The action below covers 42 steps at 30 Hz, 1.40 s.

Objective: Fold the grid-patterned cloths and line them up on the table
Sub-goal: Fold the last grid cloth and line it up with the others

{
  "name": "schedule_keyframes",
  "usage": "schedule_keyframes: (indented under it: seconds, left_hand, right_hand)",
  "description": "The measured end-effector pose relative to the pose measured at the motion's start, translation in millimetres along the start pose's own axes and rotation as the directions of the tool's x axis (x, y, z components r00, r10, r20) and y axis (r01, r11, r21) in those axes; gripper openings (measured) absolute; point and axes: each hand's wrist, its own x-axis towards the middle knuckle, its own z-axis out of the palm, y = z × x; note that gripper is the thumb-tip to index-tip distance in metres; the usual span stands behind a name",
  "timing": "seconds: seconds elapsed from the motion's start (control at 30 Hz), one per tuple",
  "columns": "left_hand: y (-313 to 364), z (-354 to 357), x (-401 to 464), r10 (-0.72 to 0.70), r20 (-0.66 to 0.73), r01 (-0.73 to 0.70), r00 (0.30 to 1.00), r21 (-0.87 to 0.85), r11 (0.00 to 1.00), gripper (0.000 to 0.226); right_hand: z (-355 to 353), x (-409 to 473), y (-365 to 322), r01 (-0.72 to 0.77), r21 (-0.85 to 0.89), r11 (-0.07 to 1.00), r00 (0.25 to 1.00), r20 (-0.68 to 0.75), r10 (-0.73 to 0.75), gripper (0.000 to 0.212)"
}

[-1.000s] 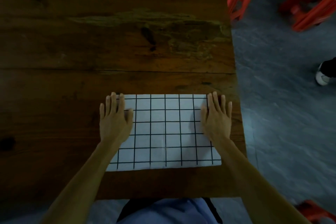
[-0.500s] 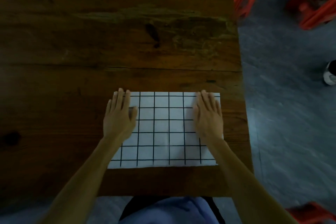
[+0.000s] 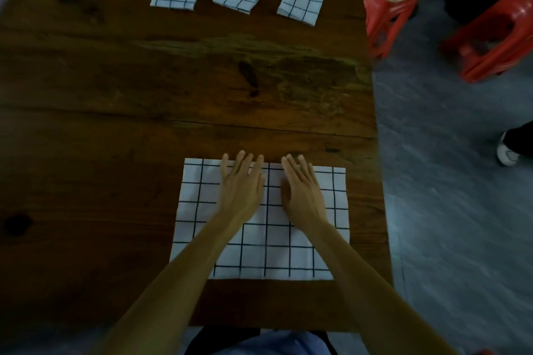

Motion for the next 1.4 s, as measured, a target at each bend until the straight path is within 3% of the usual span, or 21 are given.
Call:
schedule_keyframes:
  seconds: [0.17,0.3,0.43,0.6,0.77,0.9,1.03,1.17,1.3,1.4]
  left_hand:
    - [6,1,11,0.019,0.016,-0.019,1.0,-0.014,1.0,0.045]
    - [3,0,18,0.036,0.028,-0.034,0.999,-0.075,0.997,0.028]
    - [-1,0,16,0.059,0.016,-0.057,0.998,-0.12,0.991,0.017]
    - [-2,-4,12,0.1,0.0,-0.099,0.995,-0.122,0.988,0.02]
    - [0,-3,5,0.068,0.034,-0.063,0.997,-0.133,0.989,0.025]
    - [2,-7,2,0.073,0.083,-0.06,0.994,-0.15,0.987,0.028]
    - [0,-27,7,0.048,0.146,-0.006,0.988,-0.275,0.961,0.014]
    - [12,-65,10,0.16,0.152,-0.11,0.975,-0.294,0.949,0.014]
    - [25,-124,13,0.209,0.07,-0.19,0.975,-0.21,0.959,0.02]
    - [30,-167,12,0.148,-0.153,-0.175,0.977,-0.188,0.966,0.025]
  right_hand:
    - [1,10,-10,0.011,0.06,0.998,1.0,-0.002,-0.011,0.065]
    - [-3,11,-9,0.023,0.013,1.0,0.998,-0.053,-0.022,0.059]
    - [-6,9,-7,0.014,-0.047,0.999,1.0,-0.017,-0.015,0.054]
    - [-11,5,-2,0.017,-0.09,0.996,1.0,0.024,-0.015,0.039]
    - [-16,9,-6,0.009,-0.04,0.999,0.996,0.086,-0.006,0.02]
    - [-23,14,-8,0.007,0.028,1.0,0.992,0.125,-0.01,0.018]
    - [-47,18,-10,-0.021,0.102,0.995,0.988,0.157,0.005,0.015]
    - [-81,17,-16,0.028,0.203,0.979,0.973,0.219,-0.073,0.013]
    - [-147,20,-41,0.038,0.256,0.966,0.944,0.308,-0.119,0.026]
    - [-194,24,-60,0.057,0.275,0.96,0.937,0.317,-0.146,0.026]
